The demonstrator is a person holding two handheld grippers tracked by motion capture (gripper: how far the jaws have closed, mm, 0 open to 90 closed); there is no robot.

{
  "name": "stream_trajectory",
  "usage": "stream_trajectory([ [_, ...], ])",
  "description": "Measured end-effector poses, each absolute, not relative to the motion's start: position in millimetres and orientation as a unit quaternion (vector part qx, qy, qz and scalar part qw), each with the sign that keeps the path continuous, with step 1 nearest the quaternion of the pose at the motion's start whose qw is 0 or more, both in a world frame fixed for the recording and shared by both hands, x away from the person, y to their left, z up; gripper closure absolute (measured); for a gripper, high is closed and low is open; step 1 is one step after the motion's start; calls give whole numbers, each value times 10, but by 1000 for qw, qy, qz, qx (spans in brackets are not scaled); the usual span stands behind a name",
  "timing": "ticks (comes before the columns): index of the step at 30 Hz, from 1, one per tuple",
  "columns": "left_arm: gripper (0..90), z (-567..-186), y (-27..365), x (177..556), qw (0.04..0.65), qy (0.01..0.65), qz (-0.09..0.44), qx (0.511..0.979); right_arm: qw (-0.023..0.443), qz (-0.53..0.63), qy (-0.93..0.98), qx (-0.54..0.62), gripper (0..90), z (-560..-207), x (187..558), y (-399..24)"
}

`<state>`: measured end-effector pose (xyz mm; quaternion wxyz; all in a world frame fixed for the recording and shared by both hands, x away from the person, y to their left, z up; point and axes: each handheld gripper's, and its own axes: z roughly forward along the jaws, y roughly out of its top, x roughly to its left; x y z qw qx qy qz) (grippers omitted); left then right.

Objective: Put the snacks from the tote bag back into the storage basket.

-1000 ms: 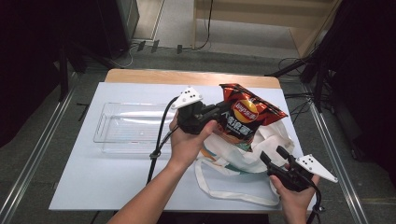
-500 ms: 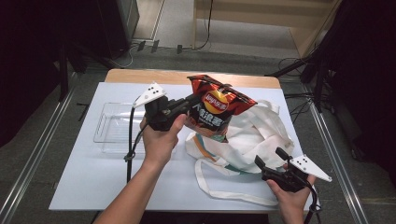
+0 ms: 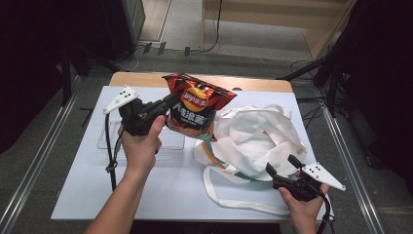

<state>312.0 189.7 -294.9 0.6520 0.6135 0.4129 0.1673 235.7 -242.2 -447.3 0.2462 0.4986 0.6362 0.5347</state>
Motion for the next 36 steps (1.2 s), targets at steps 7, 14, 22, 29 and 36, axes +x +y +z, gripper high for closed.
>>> stream_trajectory([
  [7, 900, -2940, 2110, 3116, 655, 426, 179, 598, 248, 533, 636, 500, 105, -4479, 2356, -2415],
  [14, 900, -2997, 2320, 3134, 648, 446, 197, 585, 251, 531, 638, 498, 105, -4484, 2353, -2397],
  [22, 900, -3120, 2494, 3162, 636, 468, 211, 576, 250, 530, 638, 500, 105, -4489, 2352, -2393],
  [29, 900, -3216, 2583, 3182, 623, 481, 230, 573, 250, 529, 638, 501, 106, -4494, 2354, -2389],
  [36, 900, -3310, 2706, 3212, 621, 495, 232, 562, 252, 528, 636, 502, 107, -4498, 2351, -2398],
])
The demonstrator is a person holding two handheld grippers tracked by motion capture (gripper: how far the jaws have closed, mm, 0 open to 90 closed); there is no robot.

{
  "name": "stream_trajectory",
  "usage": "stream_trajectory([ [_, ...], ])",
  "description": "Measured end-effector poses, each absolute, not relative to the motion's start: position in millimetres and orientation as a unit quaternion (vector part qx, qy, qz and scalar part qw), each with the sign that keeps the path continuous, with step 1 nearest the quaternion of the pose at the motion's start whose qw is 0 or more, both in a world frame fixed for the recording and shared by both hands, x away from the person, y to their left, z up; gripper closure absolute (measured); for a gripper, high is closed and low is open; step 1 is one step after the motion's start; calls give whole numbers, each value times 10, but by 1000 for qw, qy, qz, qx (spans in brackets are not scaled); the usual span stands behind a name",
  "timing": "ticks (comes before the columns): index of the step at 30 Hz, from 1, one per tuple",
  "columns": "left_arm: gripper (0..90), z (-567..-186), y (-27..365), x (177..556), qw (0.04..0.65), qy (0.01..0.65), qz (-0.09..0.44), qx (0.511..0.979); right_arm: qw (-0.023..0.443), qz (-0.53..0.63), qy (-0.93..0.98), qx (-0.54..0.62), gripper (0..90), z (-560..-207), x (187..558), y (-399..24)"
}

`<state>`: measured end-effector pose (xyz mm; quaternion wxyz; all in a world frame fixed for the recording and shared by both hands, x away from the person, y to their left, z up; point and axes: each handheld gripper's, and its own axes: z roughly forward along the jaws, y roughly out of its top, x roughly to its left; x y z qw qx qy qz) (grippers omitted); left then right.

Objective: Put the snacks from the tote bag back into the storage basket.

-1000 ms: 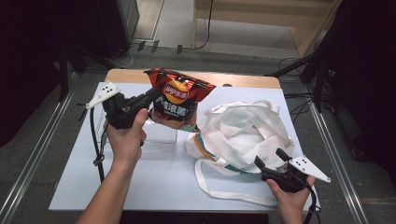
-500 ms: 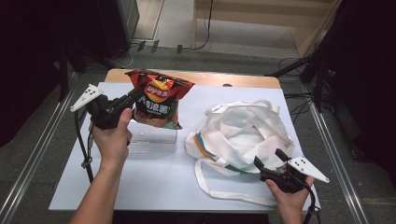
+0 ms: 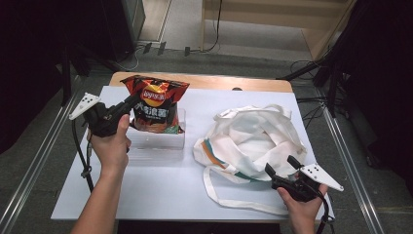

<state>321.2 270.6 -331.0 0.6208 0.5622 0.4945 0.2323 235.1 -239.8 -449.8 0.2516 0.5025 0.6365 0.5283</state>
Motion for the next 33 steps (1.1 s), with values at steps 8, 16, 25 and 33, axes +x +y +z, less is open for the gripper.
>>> stream_trajectory([
  [8, 900, -3525, 2850, 3270, 610, 522, 228, 550, 252, 526, 638, 502, 107, -4501, 2349, -2380],
  [16, 900, -3720, 2994, 3343, 598, 548, 220, 542, 251, 528, 636, 503, 108, -4499, 2344, -2382],
  [25, 900, -3766, 3118, 3395, 588, 556, 215, 547, 252, 526, 637, 503, 111, -4502, 2348, -2384],
  [33, 900, -3913, 3147, 3416, 567, 578, 211, 548, 254, 525, 638, 503, 113, -4501, 2347, -2373],
])
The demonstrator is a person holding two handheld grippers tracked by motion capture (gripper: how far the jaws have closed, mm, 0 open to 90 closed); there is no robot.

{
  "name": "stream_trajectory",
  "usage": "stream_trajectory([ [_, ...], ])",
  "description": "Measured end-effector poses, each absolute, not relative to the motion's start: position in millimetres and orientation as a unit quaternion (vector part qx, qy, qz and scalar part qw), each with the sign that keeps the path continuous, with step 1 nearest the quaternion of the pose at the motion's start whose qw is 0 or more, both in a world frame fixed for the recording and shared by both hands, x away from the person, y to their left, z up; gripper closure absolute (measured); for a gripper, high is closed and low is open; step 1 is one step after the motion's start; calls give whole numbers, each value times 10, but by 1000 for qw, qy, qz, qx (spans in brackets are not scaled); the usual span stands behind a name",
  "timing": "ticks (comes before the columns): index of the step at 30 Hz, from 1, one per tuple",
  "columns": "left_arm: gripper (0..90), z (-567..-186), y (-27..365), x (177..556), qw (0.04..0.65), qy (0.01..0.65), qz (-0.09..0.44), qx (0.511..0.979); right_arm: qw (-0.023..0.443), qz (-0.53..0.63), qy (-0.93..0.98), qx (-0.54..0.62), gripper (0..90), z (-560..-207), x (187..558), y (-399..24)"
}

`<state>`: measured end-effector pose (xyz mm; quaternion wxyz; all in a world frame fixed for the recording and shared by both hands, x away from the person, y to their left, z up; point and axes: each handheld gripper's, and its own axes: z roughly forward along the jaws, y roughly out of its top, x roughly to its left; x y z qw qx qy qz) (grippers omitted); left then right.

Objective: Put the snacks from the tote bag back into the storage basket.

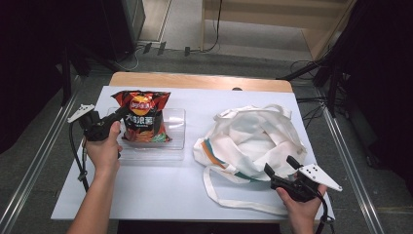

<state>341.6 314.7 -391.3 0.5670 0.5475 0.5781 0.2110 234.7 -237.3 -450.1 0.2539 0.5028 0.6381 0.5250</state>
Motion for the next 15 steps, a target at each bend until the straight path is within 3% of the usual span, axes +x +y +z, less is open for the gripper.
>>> stream_trajectory([
  [3, 873, -3908, 3130, 3412, 559, 576, 227, 552, 254, 525, 637, 504, 113, -4499, 2345, -2370],
  [9, 389, -3889, 3058, 3386, 519, 584, 246, 574, 256, 526, 638, 502, 114, -4493, 2340, -2376],
  [15, 61, -3898, 2948, 3274, 497, 569, 256, 603, 256, 526, 636, 503, 113, -4487, 2335, -2387],
])
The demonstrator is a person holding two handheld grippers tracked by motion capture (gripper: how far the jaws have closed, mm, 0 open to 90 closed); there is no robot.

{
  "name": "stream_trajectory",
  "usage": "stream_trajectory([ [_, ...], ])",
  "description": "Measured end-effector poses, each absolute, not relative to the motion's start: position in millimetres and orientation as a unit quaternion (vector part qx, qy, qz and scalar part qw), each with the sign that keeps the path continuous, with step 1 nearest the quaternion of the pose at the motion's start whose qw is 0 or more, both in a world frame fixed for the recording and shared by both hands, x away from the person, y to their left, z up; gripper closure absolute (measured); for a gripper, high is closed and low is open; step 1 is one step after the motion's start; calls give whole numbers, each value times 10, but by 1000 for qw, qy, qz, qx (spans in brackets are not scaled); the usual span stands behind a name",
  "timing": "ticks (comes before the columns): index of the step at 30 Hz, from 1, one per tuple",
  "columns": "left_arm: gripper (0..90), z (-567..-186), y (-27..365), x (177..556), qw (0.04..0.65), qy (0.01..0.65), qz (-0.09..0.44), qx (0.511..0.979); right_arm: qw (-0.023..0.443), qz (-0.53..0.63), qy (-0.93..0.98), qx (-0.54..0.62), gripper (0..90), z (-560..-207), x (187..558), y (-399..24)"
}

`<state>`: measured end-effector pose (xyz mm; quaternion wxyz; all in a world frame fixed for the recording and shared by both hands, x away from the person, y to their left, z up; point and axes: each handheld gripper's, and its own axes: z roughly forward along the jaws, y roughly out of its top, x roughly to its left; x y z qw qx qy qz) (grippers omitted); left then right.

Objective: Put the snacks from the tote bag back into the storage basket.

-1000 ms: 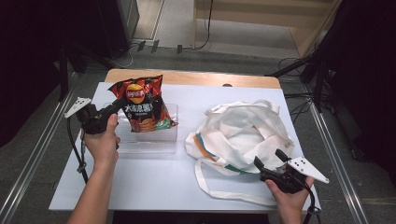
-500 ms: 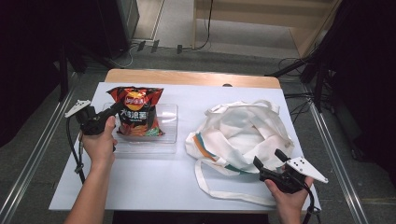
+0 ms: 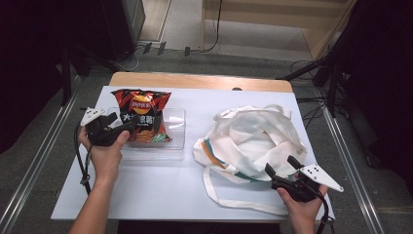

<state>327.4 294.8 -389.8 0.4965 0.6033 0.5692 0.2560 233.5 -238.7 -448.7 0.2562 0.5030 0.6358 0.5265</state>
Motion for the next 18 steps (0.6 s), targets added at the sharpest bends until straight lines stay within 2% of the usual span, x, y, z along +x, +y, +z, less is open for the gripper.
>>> stream_trajectory([
  [2, 0, -3900, 2912, 3217, 487, 558, 258, 620, 256, 527, 635, 503, 113, -4485, 2333, -2386],
  [18, 0, -4031, 2752, 2719, 498, 516, 275, 640, 258, 527, 637, 499, 109, -4484, 2341, -2400],
])
